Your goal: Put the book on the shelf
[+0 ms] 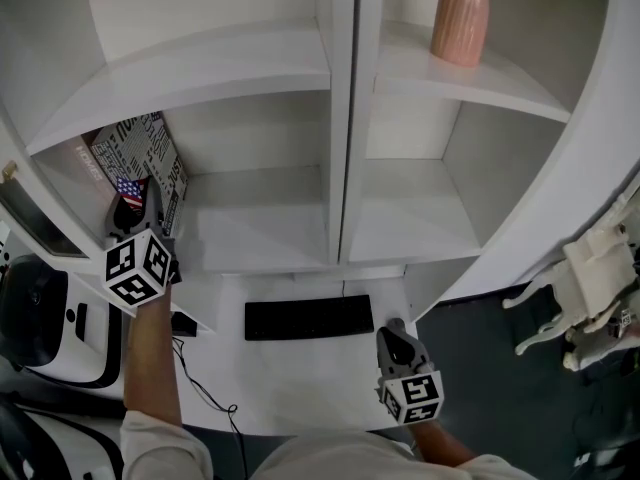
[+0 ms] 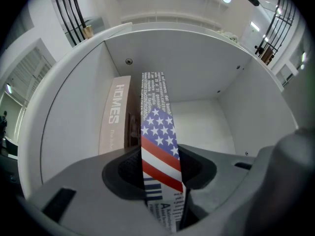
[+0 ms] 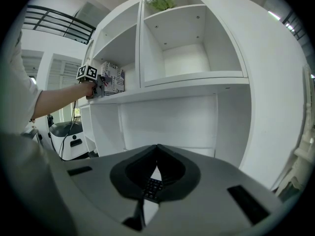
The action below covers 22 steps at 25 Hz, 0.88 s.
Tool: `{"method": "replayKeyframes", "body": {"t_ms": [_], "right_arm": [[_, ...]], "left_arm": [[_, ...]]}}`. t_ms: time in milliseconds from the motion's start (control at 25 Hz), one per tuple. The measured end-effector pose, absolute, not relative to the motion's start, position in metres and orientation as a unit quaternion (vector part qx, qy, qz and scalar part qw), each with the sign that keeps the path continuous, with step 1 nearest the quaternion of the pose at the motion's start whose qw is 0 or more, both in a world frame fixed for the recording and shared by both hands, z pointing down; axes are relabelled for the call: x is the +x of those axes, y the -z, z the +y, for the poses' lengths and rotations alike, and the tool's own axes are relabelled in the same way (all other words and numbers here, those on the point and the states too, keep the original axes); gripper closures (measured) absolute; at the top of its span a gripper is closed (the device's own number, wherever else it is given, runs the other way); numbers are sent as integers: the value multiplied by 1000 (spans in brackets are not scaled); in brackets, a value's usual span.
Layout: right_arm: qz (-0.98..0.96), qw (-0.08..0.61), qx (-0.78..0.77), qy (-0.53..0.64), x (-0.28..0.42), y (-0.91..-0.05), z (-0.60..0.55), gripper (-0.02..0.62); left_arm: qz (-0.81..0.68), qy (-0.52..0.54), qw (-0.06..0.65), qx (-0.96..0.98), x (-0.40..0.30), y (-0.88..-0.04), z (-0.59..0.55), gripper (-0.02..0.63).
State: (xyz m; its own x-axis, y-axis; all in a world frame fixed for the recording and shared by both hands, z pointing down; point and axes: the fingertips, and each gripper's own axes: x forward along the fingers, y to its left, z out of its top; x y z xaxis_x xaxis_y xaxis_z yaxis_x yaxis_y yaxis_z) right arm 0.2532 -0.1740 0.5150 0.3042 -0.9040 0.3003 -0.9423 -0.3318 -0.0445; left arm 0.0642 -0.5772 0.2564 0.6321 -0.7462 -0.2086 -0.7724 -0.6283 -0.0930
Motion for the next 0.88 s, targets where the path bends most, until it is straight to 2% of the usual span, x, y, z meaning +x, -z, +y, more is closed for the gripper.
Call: {"method": "replayKeyframes", "body": {"t_ms": [320,880], "right_arm": [[-580,68,800,-137,252,-514,-177,592],[-593,66,791,-134,246,-510,-180,592]], "left_arm": [[438,-73,111,-889,59,-252,-574,433],[450,-64,109,-884,47,-255,-560,420]]}}
